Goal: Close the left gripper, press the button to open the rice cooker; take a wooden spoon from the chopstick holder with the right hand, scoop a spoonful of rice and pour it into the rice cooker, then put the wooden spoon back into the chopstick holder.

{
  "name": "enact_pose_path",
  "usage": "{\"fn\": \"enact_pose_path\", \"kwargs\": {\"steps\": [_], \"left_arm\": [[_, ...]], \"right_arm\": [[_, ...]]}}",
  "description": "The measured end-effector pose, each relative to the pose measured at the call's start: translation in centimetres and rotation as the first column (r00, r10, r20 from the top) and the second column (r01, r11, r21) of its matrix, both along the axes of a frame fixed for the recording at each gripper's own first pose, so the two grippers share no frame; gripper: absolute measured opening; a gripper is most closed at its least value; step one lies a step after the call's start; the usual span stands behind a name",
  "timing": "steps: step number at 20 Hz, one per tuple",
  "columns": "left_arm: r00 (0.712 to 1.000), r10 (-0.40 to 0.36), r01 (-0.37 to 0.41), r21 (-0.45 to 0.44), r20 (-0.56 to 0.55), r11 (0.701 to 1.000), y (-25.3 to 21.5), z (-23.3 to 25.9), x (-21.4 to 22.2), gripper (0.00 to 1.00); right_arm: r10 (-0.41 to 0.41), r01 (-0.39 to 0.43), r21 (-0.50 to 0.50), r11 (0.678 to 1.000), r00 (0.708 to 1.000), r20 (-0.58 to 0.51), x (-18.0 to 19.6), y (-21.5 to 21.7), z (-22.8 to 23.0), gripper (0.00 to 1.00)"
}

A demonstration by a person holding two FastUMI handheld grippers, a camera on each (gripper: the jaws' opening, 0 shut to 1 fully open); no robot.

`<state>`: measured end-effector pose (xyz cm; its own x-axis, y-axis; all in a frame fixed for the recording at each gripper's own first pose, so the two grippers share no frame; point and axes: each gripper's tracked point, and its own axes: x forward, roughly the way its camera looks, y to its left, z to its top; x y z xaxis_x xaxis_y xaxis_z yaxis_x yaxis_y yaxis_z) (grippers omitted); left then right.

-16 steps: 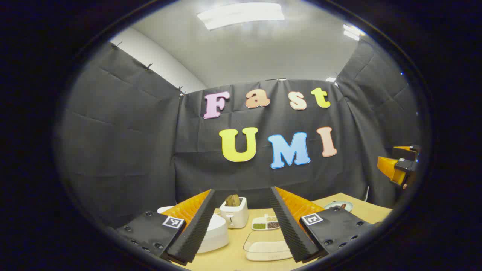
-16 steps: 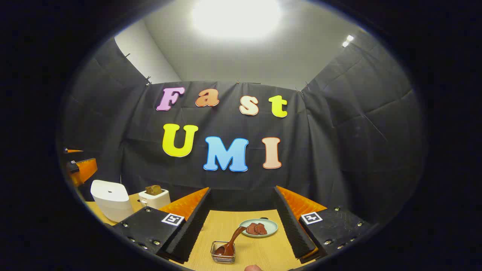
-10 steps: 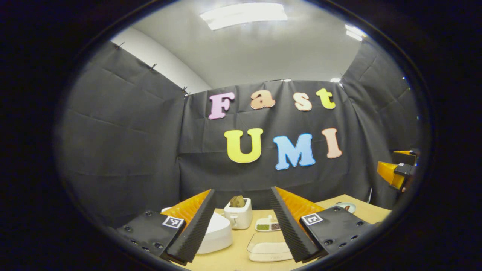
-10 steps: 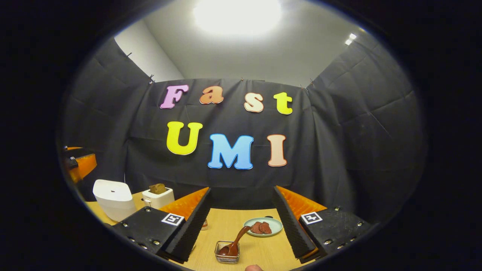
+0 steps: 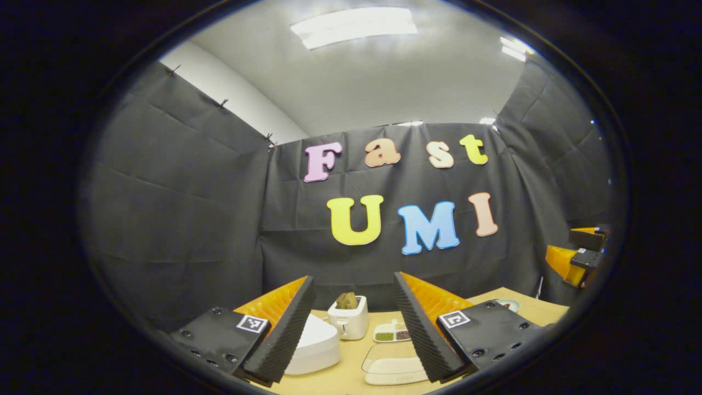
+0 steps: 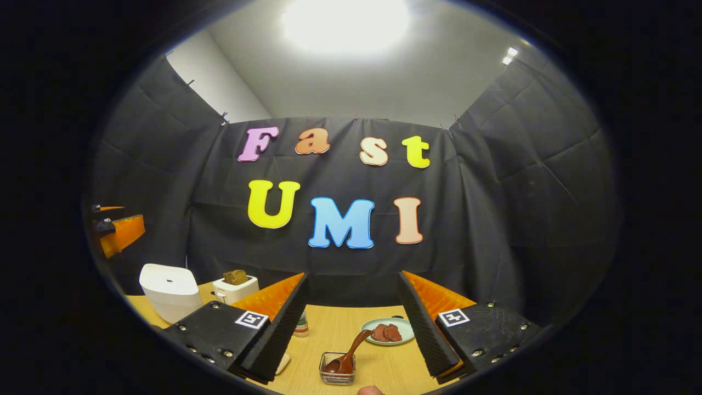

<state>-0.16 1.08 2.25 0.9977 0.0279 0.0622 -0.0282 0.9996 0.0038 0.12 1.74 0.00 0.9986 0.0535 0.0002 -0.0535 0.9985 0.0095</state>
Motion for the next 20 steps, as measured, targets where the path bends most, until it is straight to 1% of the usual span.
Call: {"fn": "enact_pose_path", "kwargs": {"steps": [2, 3, 4, 5, 6, 7, 10, 12, 13, 14, 16, 17, 18, 19, 20], "left_arm": [[1.000, 0.000, 0.000, 0.001, -0.001, 1.000, 0.0, -0.1, -0.1, 0.94], [1.000, 0.000, 0.000, 0.003, 0.002, 1.000, -0.1, 0.0, -0.1, 0.97], [1.000, -0.004, 0.004, 0.005, 0.002, 1.000, -0.3, 0.0, 0.2, 0.94], [1.000, -0.008, 0.008, 0.007, -0.001, 1.000, -0.5, 0.0, 0.2, 0.97], [1.000, -0.011, 0.011, 0.007, -0.011, 1.000, -0.6, -0.5, 0.2, 0.94], [1.000, -0.009, 0.009, 0.005, -0.021, 1.000, -0.5, -0.8, 0.2, 0.97], [1.000, -0.003, 0.003, -0.002, -0.030, 1.000, -0.2, -1.0, 0.0, 0.94], [1.000, 0.004, -0.004, 0.001, -0.030, 1.000, 0.1, -1.0, -0.1, 0.79], [0.999, 0.009, -0.009, -0.003, -0.031, 1.000, 0.3, -1.1, 0.0, 0.67], [0.999, 0.015, -0.015, -0.009, -0.031, 1.000, 0.6, -1.1, -0.1, 0.60], [0.999, 0.005, -0.005, -0.012, -0.034, 1.000, 0.5, -1.0, -0.2, 0.41], [0.999, 0.006, -0.006, -0.008, -0.033, 1.000, 0.8, -1.3, -0.1, 0.38], [0.999, -0.004, 0.004, 0.003, -0.035, 1.000, 0.9, -1.6, 0.2, 0.35], [0.999, 0.016, -0.016, 0.013, -0.037, 1.000, 1.6, -1.4, 0.0, 0.22], [0.999, 0.014, -0.014, 0.018, -0.037, 1.000, 1.8, -1.6, 0.2, 0.09]], "right_arm": [[-0.003, 0.003, 0.002, 1.000, 1.000, -0.001, -0.1, -0.2, 0.0, 0.97], [-0.002, 0.002, 0.006, 1.000, 1.000, 0.002, -0.2, -0.2, 0.1, 0.97], [-0.003, 0.003, 0.006, 1.000, 1.000, 0.001, -0.3, -0.3, 0.0, 0.97], [-0.005, 0.005, 0.004, 1.000, 1.000, -0.004, -0.3, -0.3, -0.1, 0.97], [-0.010, 0.011, 0.001, 1.000, 1.000, -0.014, -0.4, -0.5, -0.4, 0.97], [-0.012, 0.012, 0.003, 1.000, 1.000, -0.018, -0.5, -0.5, -0.5, 0.97], [-0.021, 0.021, 0.014, 1.000, 1.000, -0.015, -0.7, -0.7, -0.5, 0.97], [-0.013, 0.013, 0.022, 1.000, 1.000, -0.016, -1.0, -0.4, -0.6, 0.97], [-0.011, 0.012, 0.021, 1.000, 1.000, -0.016, -1.0, -0.4, -0.5, 0.97], [-0.012, 0.012, 0.017, 1.000, 1.000, -0.014, -1.0, -0.4, -0.5, 0.97], [-0.011, 0.011, 0.012, 1.000, 1.000, -0.011, -1.1, -0.3, -0.4, 0.97], [-0.010, 0.010, 0.013, 1.000, 1.000, -0.012, -1.1, -0.2, -0.4, 0.97], [-0.009, 0.009, 0.016, 1.000, 1.000, -0.014, -1.1, -0.1, -0.5, 0.94], [-0.008, 0.008, 0.023, 1.000, 1.000, -0.017, -1.0, 0.1, -0.5, 0.94], [-0.006, 0.007, 0.029, 1.000, 1.000, -0.024, -1.1, 0.3, -0.9, 0.97]]}}
